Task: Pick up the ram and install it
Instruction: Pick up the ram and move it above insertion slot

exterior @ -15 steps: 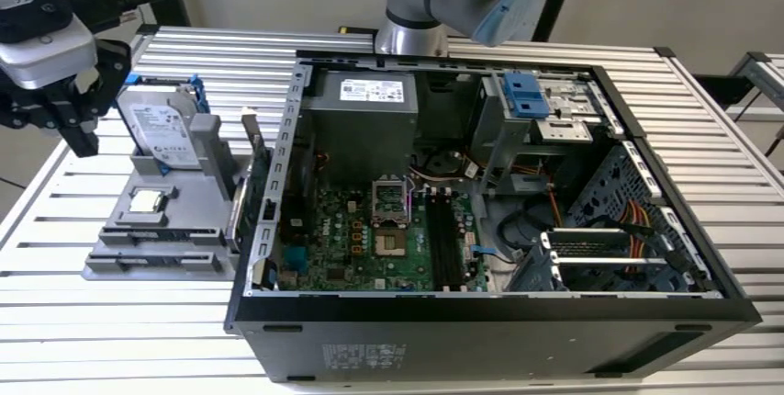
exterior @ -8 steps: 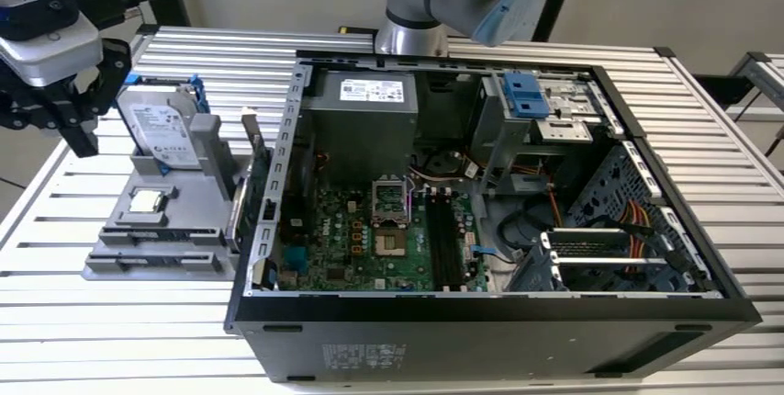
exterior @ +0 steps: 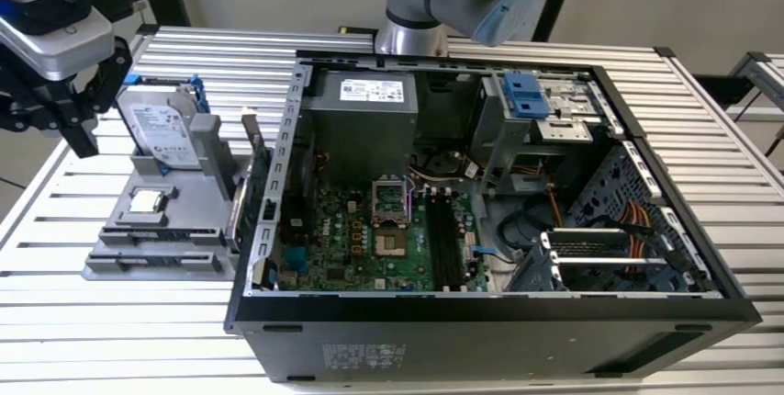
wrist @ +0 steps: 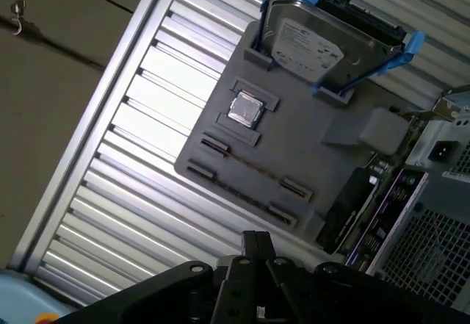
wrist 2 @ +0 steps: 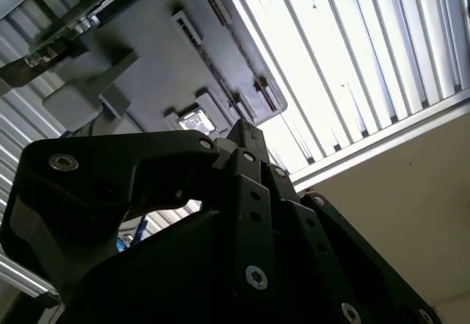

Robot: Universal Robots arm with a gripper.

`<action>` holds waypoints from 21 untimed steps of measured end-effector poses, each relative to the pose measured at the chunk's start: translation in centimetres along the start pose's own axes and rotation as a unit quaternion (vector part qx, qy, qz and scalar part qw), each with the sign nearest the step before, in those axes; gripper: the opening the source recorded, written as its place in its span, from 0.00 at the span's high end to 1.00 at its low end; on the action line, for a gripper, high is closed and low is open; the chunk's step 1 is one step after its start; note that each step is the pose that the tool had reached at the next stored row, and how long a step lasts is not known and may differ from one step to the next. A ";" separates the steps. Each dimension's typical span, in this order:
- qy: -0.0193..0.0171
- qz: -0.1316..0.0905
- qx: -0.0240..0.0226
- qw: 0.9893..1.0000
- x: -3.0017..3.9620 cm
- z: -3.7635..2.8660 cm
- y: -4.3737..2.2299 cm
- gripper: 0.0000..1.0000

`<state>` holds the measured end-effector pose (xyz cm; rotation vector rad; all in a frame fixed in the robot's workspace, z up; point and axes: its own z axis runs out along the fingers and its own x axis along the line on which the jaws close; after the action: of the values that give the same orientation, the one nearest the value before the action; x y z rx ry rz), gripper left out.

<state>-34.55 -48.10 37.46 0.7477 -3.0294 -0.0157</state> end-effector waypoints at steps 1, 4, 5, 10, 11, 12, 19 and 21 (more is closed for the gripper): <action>0.000 -0.004 0.000 1.000 0.00 0.00 0.00 1.00; 0.000 -0.016 0.000 1.000 0.00 0.00 0.00 1.00; 0.000 -0.019 0.000 1.000 0.00 0.00 0.00 1.00; 0.001 -0.040 0.001 0.999 0.00 0.00 0.00 1.00; 0.001 -0.045 0.001 0.999 0.00 0.00 0.00 1.00; 0.001 -0.049 0.001 0.999 0.00 0.00 0.00 1.00; 0.001 -0.082 0.001 0.997 0.00 0.00 0.00 1.00; 0.001 -0.091 0.002 0.996 -0.01 0.00 0.00 1.00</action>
<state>-34.54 -48.09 37.46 1.0211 -2.9476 -0.0126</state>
